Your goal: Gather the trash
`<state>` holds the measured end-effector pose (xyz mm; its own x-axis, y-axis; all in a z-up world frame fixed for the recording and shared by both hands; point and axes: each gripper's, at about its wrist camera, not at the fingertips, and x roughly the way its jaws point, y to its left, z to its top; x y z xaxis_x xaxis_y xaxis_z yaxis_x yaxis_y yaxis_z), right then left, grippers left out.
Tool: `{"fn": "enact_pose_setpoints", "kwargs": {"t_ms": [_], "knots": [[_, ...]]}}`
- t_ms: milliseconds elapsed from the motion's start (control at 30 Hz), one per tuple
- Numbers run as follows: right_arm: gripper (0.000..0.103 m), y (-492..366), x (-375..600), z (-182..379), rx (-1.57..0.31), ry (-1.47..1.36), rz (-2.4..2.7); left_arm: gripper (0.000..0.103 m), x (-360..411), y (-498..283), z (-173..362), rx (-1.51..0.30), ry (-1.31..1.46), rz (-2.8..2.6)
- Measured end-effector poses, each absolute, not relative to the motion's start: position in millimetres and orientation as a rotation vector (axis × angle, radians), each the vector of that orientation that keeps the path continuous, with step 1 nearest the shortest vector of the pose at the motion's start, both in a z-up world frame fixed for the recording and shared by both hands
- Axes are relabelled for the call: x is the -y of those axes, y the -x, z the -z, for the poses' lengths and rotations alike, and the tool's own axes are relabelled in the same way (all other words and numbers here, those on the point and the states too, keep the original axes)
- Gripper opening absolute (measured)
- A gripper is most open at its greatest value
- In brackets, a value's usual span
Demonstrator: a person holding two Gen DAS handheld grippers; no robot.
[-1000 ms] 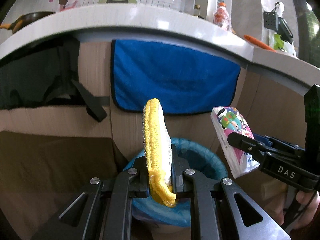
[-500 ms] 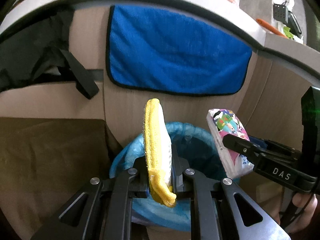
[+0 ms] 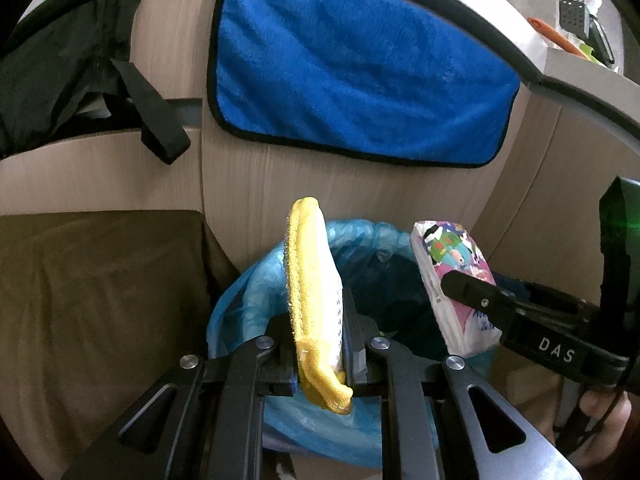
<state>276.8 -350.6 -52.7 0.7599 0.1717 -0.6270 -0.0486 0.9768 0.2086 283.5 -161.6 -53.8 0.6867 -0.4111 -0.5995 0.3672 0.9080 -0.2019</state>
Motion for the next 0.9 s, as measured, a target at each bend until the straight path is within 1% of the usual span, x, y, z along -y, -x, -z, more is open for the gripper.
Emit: {"fn": "enact_pose_setpoints", "kwargs": {"t_ms": [67,133,200,233,267,333,367,467,533,600,767,900], "knots": [[0.041,-276.4,350.0,54.2,-0.7,-0.188,-0.118,0.018,161.0,-284.4,54.2,-0.687,0.076,0.437],[0.043,-276.5,349.7,55.2,-0.7,-0.194,-0.115,0.027,160.6,-286.6,54.7,-0.689,0.087,0.443],[0.045,-276.0,350.0,55.7,-0.695,-0.197,-0.106,0.06,159.3,-288.4,55.9,-0.695,0.1,0.446],[0.051,-275.8,350.8,55.7,-0.693,-0.199,-0.102,0.066,159.0,-288.8,56.3,-0.695,0.1,0.44],[0.055,-275.0,351.6,55.4,-0.689,-0.199,-0.097,0.07,158.2,-288.9,56.3,-0.692,0.103,0.433],[0.057,-272.8,353.0,53.9,-0.68,-0.199,-0.087,0.071,155.6,-289.7,54.7,-0.694,0.115,0.426],[0.057,-272.0,353.1,53.0,-0.679,-0.198,-0.084,0.073,154.1,-290.2,54.0,-0.699,0.123,0.421],[0.057,-267.0,352.7,49.9,-0.68,-0.194,-0.08,0.074,146.3,-290.4,50.3,-0.707,0.154,0.405],[0.057,-262.1,351.8,47.6,-0.681,-0.192,-0.075,0.079,139.8,-286.7,46.6,-0.7,0.162,0.389],[0.057,-253.5,352.4,45.1,-0.683,-0.206,-0.072,0.087,132.1,-279.7,43.1,-0.696,0.166,0.377],[0.057,-221.9,343.4,36.9,-0.687,-0.25,-0.09,0.088,104.6,-240.0,28.6,-0.67,0.122,0.327],[0.057,-176.5,318.7,22.3,-0.651,-0.201,-0.099,0.088,85.5,-191.1,9.5,-0.602,0.049,0.291]]}}
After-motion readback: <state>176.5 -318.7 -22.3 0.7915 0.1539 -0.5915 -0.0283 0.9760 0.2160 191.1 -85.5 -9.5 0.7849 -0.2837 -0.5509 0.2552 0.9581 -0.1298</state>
